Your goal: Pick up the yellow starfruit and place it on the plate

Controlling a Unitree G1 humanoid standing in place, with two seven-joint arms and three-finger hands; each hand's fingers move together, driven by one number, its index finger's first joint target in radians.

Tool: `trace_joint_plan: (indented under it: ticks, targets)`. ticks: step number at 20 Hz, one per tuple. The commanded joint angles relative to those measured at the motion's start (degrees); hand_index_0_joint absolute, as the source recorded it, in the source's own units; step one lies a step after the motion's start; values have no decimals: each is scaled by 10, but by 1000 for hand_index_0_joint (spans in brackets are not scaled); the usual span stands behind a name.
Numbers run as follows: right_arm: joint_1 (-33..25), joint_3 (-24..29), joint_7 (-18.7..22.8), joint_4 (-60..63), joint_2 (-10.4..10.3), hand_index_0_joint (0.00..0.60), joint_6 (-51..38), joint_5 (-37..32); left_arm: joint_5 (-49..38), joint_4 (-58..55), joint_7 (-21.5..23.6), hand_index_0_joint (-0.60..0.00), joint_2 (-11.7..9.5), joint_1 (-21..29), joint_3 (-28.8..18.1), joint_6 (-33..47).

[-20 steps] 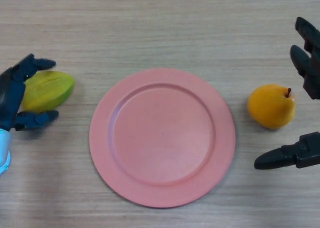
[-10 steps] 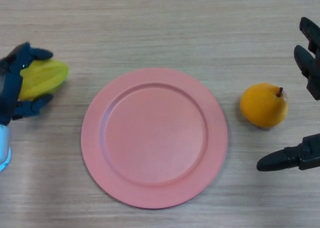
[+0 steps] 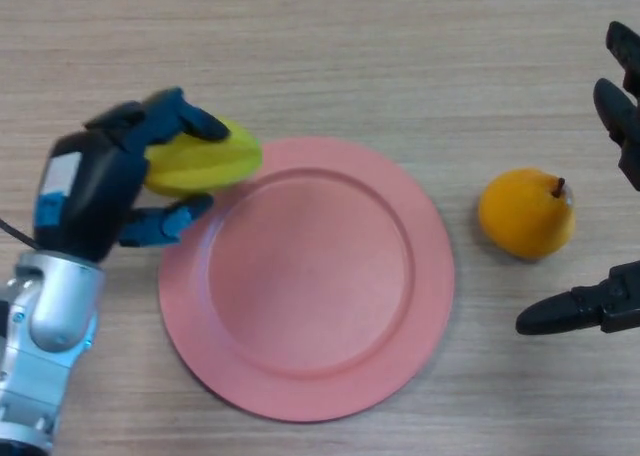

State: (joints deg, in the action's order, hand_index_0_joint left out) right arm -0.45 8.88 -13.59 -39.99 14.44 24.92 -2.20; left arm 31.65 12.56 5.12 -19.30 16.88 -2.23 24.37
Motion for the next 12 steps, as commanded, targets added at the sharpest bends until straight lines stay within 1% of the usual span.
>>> trace_joint_plan:
  ticks: [1,2,4,5,6,7,9,12]
  targets:
    - [-9,31,20,-30,16,0,-79,-11,-16,-46,-4,-600,-1,4,-8,22]
    - [-9,32,20,-30,16,0,-79,-10,-13,-48,-8,-600,3,2,-4,24]
    - [-13,38,20,-27,18,0,-81,-6,-11,-43,-37,-600,13,-3,8,18]
    - [-11,40,22,-27,18,0,-81,-5,-56,-56,-115,-600,21,-13,18,-16]
    - [-11,40,22,-27,18,0,-81,-5,-55,-59,-133,-600,21,-14,20,-21]
    - [-7,38,22,-23,17,0,-86,-3,-82,-68,-158,-600,27,-8,14,-42]
    - [-7,40,19,-22,17,0,-89,-3,-130,-86,-160,-600,33,-12,10,-73]
    - [-5,40,17,-19,17,0,-95,2,-83,-64,-129,-600,26,-6,12,-47]
